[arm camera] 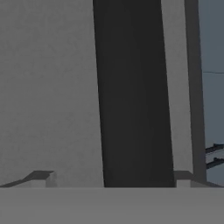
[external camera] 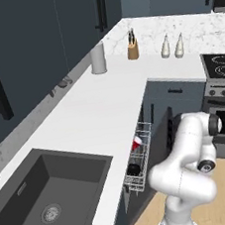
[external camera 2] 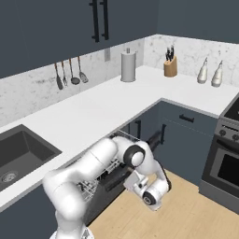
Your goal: Pick up the cup and bowl from the counter, place them in the dishwasher, and close the dishwasher door.
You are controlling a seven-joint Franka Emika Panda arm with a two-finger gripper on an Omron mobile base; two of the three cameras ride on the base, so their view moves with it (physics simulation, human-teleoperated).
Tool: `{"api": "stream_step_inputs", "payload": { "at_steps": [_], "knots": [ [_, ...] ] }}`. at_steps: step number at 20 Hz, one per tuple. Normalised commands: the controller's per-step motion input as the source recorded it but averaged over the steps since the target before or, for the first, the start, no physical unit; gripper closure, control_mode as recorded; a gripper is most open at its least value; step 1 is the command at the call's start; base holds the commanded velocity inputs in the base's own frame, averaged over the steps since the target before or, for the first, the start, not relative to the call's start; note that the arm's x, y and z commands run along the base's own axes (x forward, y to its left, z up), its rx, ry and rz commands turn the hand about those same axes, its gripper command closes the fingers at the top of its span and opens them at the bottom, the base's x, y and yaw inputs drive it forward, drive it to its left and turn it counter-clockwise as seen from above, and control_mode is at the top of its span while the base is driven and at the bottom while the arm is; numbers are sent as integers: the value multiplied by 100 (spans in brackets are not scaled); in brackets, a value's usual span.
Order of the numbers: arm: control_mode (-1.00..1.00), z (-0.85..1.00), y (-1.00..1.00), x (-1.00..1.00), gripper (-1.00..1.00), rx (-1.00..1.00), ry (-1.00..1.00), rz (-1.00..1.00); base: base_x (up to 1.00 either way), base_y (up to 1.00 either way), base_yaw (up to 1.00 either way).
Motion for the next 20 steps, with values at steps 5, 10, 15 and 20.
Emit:
{"api": "stream_step_inputs", "payload": {
  "at_steps": [5,10,15,20],
  "knots": [
    [-100,26,100,76,-100,-2,0,-7,0,0,0],
    [-100,9,100,81,-100,-3,0,-7,0,0,0],
    [-100,1,100,89,-100,-3,1,-7,0,0,0],
    [-100,0,100,85,-100,0,3,-6,0,0,0]
  ]
}}
